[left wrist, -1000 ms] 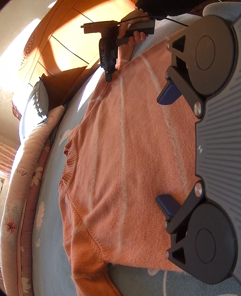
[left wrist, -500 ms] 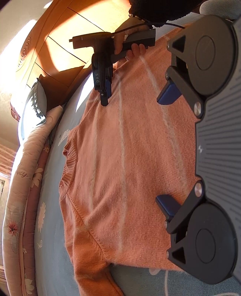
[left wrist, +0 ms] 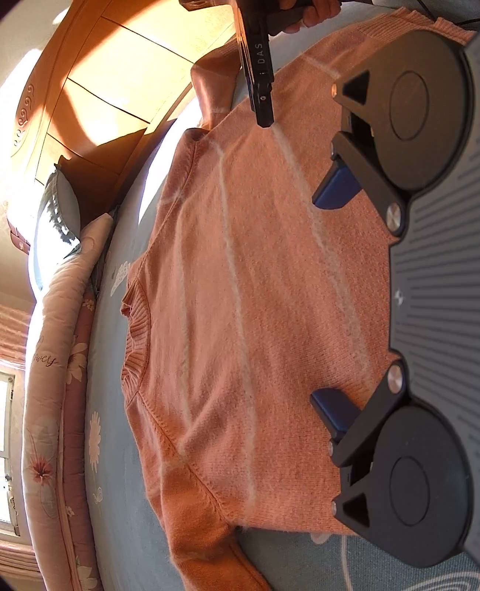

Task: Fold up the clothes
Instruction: 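Open the right gripper and move it back over the sweater hem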

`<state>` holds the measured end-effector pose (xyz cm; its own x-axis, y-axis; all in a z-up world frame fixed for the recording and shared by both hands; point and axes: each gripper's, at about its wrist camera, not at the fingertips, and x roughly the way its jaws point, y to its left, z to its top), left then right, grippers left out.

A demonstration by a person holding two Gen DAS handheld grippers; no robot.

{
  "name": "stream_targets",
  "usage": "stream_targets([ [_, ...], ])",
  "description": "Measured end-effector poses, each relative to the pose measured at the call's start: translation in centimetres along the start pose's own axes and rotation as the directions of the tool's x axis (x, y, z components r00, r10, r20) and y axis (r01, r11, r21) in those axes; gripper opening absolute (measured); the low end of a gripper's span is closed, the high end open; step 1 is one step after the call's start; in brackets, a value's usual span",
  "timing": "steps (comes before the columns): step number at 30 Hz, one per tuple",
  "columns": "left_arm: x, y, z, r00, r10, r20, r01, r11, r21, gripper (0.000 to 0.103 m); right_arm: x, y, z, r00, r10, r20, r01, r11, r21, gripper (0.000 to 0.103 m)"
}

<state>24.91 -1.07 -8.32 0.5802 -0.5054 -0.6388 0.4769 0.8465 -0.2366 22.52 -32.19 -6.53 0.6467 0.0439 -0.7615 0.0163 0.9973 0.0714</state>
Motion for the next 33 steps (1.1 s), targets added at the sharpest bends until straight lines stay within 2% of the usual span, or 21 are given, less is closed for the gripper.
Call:
stream_targets([
  [4, 0.1, -0.5, -0.2, 1.0, 0.026, -0.006, -0.026, 0.999, 0.046, 0.102, 0.6, 2.2, 1.0, 0.998, -0.052, 0.018, 0.054, 0.993, -0.11, 0.063],
  [7, 0.2, -1.0, -0.5, 0.999, 0.047, -0.007, -0.046, 0.994, 0.096, 0.102, 1.9, 2.4, 0.9, 0.997, -0.076, -0.002, 0.075, 0.989, -0.125, 0.065],
  [9, 0.3, -1.4, -0.7, 0.998, 0.062, -0.007, -0.06, 0.99, 0.13, 0.102, 1.4, 0.9, 0.3, 0.998, -0.06, 0.011, 0.061, 0.996, -0.067, 0.07],
  [13, 0.4, -1.6, -0.7, 0.997, 0.078, -0.008, -0.076, 0.986, 0.15, 0.102, -0.5, -2.5, -1.1, 0.998, -0.065, 0.02, 0.063, 0.996, 0.068, 0.07],
  [15, 0.5, -1.6, -0.7, 0.997, 0.081, -0.007, -0.079, 0.986, 0.15, 0.102, -1.9, -2.8, -1.6, 0.997, -0.074, 0.022, 0.071, 0.991, 0.109, 0.07],
  [17, 0.6, -1.8, -0.8, 0.996, 0.089, -0.005, -0.087, 0.984, 0.155, 0.102, -3.5, -1.6, -2.2, 0.997, -0.067, 0.042, 0.062, 0.992, 0.112, 0.07],
  [22, 0.7, -2.0, -0.9, 0.995, 0.099, -0.004, -0.097, 0.981, 0.17, 0.102, -4.7, 3.2, -3.6, 0.998, 0.01, 0.065, -0.011, 1.0, 0.012, 0.075],
  [25, 0.5, -1.9, -0.8, 0.995, 0.1, -0.019, -0.095, 0.979, 0.178, 0.102, -5.4, 4.2, -4.8, 0.998, 0.007, 0.063, -0.008, 1.0, 0.012, 0.075],
  [29, 0.3, -1.9, -0.2, 0.991, 0.106, -0.079, -0.09, 0.979, 0.18, 0.102, -6.2, 5.4, -6.4, 0.998, 0.002, 0.06, -0.003, 1.0, 0.013, 0.09],
  [33, 0.3, -1.8, -0.3, 0.991, 0.111, -0.08, -0.095, 0.98, 0.176, 0.102, -7.1, 6.7, -7.9, 0.998, -0.002, 0.057, 0.001, 1.0, 0.014, 0.09],
])
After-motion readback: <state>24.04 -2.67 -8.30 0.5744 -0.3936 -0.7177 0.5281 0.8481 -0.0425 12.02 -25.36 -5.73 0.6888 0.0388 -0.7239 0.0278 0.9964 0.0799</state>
